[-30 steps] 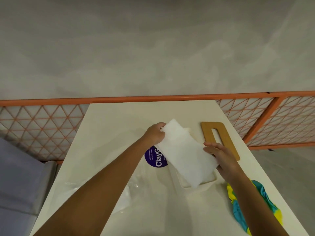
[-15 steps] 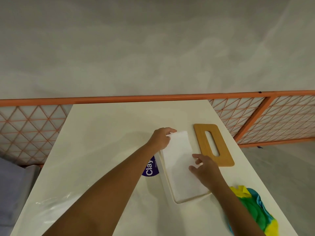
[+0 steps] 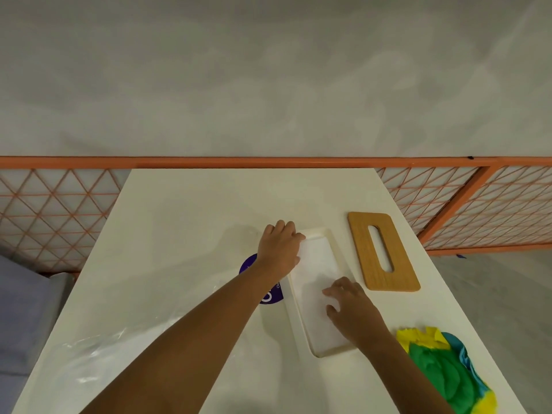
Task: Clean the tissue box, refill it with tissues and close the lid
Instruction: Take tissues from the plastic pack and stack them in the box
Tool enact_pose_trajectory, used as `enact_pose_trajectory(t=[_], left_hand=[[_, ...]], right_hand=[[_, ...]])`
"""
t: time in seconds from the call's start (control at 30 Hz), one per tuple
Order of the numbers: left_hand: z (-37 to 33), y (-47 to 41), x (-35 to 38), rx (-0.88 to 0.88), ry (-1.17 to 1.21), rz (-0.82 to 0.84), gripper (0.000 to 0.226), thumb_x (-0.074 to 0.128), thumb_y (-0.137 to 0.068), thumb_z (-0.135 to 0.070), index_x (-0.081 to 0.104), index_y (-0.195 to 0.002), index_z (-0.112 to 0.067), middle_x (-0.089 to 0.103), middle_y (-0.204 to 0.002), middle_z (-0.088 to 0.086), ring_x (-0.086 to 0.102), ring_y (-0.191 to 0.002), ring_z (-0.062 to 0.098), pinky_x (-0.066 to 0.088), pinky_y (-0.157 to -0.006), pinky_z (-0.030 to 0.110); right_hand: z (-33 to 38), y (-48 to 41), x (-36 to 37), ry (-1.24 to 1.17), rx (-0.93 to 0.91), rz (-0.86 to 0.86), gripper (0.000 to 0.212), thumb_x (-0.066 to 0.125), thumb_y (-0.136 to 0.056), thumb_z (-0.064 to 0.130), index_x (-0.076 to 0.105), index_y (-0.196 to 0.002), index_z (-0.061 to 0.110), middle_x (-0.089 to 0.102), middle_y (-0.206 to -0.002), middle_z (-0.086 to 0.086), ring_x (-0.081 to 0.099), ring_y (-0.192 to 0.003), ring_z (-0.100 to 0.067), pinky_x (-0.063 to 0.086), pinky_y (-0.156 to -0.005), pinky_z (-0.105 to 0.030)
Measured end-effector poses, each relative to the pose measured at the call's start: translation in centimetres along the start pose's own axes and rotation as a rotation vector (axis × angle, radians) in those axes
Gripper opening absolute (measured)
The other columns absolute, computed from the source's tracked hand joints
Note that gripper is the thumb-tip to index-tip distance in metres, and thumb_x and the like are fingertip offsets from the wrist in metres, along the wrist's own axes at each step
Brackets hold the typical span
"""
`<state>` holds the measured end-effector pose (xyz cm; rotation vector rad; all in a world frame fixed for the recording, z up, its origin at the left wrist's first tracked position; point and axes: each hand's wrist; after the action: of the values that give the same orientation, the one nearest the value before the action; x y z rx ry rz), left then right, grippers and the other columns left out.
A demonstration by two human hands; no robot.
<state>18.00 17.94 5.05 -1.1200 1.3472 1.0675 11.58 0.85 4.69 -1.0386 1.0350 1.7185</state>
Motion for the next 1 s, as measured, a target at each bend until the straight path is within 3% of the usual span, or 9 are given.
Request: enact_pose_trajectory(t=[0.27,0.33,0.43,0.5,0.63,0.7,0.8,0.9,1.0], left_hand=[[2.1,3.9,-1.7,-0.124,0.248,-0.122,0.043,0.046,-0.093,-0.040,0.044,-0.134,-0.025,0.045,-0.131,-0.003,0.040,-0.122,0.016,0.028,-0.103,0.028],[3.2,5.5,-1.8,-0.161,0.270,-0.131,0.043,0.047,-0.094,-0.039,0.045,-0.134,-0.025,0.045,-0.132,-0.002,0.041,-0.123,0.016,0.030,-0.103,0.029],[5.2,8.4,-2.0,-0.226,0.298,-0.140,0.043,0.048,-0.093,-0.038,0.045,-0.133,-0.025,0.046,-0.132,-0.002,0.041,-0.124,0.015,0.030,-0.104,0.029],[6.8,11.1,-2.0,-0.284,0.326,-0.151,0.042,0.049,-0.093,-0.038,0.047,-0.132,-0.025,0.046,-0.131,-0.003,0.041,-0.124,0.014,0.029,-0.104,0.028],[8.8,14.7,-1.9,-0.341,0.383,-0.148,0.041,0.053,-0.091,-0.037,0.050,-0.130,-0.025,0.048,-0.130,-0.004,0.044,-0.123,0.013,0.031,-0.102,0.024],[10.2,17.1,-1.6,-0.391,0.448,-0.151,0.040,0.056,-0.090,-0.035,0.052,-0.128,-0.024,0.050,-0.128,-0.003,0.046,-0.121,0.014,0.033,-0.102,0.025],[12.1,20.5,-0.4,-0.458,0.502,-0.156,0.038,0.060,-0.088,-0.031,0.056,-0.124,-0.020,0.054,-0.124,0.000,0.050,-0.118,0.017,0.037,-0.100,0.025],[13.2,23.2,0.7,-0.516,0.551,-0.111,0.045,0.060,-0.086,-0.040,0.053,-0.127,-0.022,0.052,-0.127,-0.004,0.049,-0.120,0.016,0.037,-0.101,0.026],[13.4,25.3,1.5,-0.549,0.583,0.069,0.079,0.063,-0.072,-0.063,0.037,-0.139,-0.029,0.038,-0.142,-0.010,0.034,-0.134,0.013,0.028,-0.111,0.028]], right_hand=[[2.9,-0.3,-1.6,-0.170,-0.051,-0.096,0.029,0.054,-0.091,0.019,0.057,-0.120,0.016,0.053,-0.127,0.001,0.053,-0.109,-0.012,0.042,-0.094,-0.019],[4.8,-0.5,-1.3,-0.229,-0.105,-0.093,0.027,0.057,-0.090,0.018,0.060,-0.117,0.014,0.056,-0.122,0.000,0.053,-0.097,-0.010,0.041,-0.082,-0.010],[7.8,-0.7,-0.5,-0.309,-0.189,-0.052,0.027,0.059,-0.088,0.013,0.062,-0.115,0.010,0.059,-0.118,-0.007,0.055,-0.098,-0.014,0.034,-0.065,0.000],[10.0,-0.6,0.3,-0.348,-0.229,-0.002,0.027,0.058,-0.087,0.008,0.064,-0.113,0.008,0.060,-0.119,-0.009,0.054,-0.093,-0.014,0.036,-0.071,-0.005],[11.6,-0.6,1.6,-0.516,-0.129,0.085,0.025,0.056,-0.087,0.003,0.066,-0.110,0.005,0.062,-0.117,-0.008,0.056,-0.108,-0.021,0.037,-0.085,-0.013],[12.1,-0.5,2.9,-0.599,-0.059,0.137,0.022,0.055,-0.087,0.002,0.067,-0.106,0.004,0.063,-0.111,-0.010,0.058,-0.103,-0.023,0.043,-0.085,-0.019],[12.5,-0.5,4.7,-0.688,0.059,0.228,0.020,0.055,-0.085,-0.001,0.067,-0.100,0.003,0.063,-0.093,-0.011,0.059,-0.073,-0.019,0.051,-0.068,-0.018],[13.0,-0.5,6.0,-0.796,0.147,0.308,0.021,0.054,-0.083,-0.008,0.063,-0.102,-0.008,0.060,-0.072,-0.007,0.055,-0.061,-0.015,0.050,-0.054,-0.010],[13.6,-0.2,7.0,-0.777,0.174,0.367,0.021,0.053,-0.085,-0.007,0.065,-0.100,-0.003,0.058,-0.071,-0.002,0.053,-0.059,-0.011,0.046,-0.046,-0.005]])
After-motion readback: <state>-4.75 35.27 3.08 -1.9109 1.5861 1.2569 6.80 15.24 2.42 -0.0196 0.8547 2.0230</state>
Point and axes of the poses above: each hand's wrist, its own y-axis away from the middle knuckle, its own x-axis out of the palm, z = x × y
